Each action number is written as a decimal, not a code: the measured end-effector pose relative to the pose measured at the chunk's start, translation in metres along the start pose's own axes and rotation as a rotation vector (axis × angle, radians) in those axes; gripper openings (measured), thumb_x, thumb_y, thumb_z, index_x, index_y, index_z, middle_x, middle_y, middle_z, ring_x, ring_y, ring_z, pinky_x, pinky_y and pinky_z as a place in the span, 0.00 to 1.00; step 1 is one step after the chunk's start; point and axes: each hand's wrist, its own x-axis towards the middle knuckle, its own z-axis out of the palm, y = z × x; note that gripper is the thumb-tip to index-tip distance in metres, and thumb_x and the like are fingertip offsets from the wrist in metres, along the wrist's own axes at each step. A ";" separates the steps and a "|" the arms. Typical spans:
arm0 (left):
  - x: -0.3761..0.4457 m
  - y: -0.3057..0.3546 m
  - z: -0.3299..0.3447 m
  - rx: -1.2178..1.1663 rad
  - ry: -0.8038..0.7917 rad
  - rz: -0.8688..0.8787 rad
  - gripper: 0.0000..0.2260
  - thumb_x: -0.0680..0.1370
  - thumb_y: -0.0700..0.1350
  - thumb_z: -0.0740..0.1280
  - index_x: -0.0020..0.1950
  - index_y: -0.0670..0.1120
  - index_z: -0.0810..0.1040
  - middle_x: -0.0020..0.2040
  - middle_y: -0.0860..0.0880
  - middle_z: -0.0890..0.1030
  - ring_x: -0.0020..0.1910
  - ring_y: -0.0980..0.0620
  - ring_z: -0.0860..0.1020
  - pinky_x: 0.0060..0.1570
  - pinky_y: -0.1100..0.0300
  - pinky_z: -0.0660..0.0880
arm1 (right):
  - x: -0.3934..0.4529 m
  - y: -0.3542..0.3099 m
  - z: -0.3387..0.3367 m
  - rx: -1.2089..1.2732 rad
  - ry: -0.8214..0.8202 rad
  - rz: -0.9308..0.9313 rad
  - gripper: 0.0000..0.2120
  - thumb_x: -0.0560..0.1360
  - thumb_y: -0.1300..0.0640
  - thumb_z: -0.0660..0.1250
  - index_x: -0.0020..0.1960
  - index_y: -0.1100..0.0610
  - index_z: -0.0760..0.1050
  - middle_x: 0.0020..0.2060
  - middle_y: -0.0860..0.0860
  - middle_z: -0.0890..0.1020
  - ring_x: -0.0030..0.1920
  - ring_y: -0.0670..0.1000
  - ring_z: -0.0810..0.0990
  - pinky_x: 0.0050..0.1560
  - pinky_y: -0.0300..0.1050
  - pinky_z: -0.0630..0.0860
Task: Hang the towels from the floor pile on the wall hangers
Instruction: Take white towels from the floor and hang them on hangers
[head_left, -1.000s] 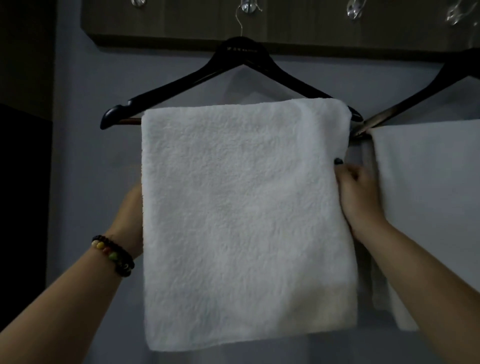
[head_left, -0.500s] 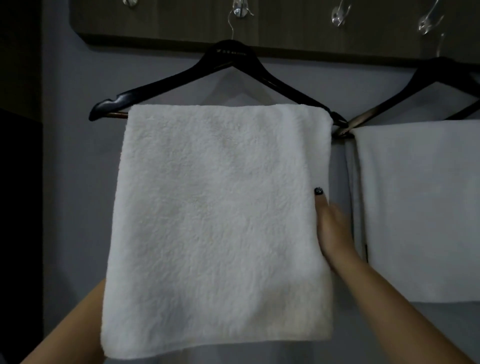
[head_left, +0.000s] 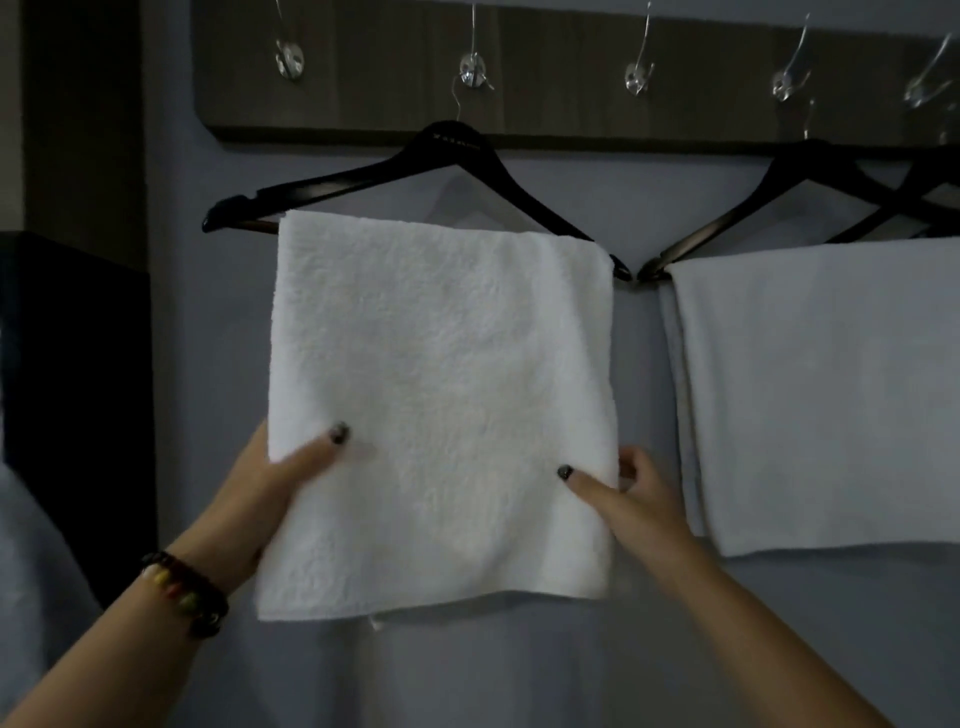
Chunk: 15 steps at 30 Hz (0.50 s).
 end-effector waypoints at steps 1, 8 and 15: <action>-0.008 0.004 0.009 0.119 -0.020 0.020 0.26 0.68 0.53 0.76 0.63 0.50 0.75 0.55 0.48 0.84 0.50 0.47 0.83 0.44 0.50 0.82 | 0.000 0.002 -0.003 -0.052 -0.008 -0.010 0.17 0.68 0.52 0.76 0.52 0.53 0.74 0.49 0.48 0.81 0.45 0.45 0.80 0.41 0.41 0.77; -0.039 0.003 0.034 0.395 0.256 0.012 0.21 0.69 0.49 0.77 0.55 0.47 0.71 0.52 0.49 0.80 0.49 0.47 0.81 0.47 0.49 0.80 | -0.013 -0.003 -0.046 -0.152 0.117 -0.020 0.13 0.72 0.52 0.72 0.45 0.61 0.75 0.40 0.55 0.80 0.41 0.56 0.80 0.36 0.44 0.72; -0.103 0.011 0.055 0.555 0.267 -0.118 0.26 0.74 0.50 0.72 0.69 0.47 0.67 0.57 0.48 0.81 0.53 0.49 0.81 0.55 0.52 0.78 | -0.050 -0.039 -0.096 -0.286 0.054 -0.090 0.13 0.74 0.60 0.69 0.59 0.58 0.75 0.53 0.54 0.82 0.50 0.54 0.80 0.50 0.40 0.70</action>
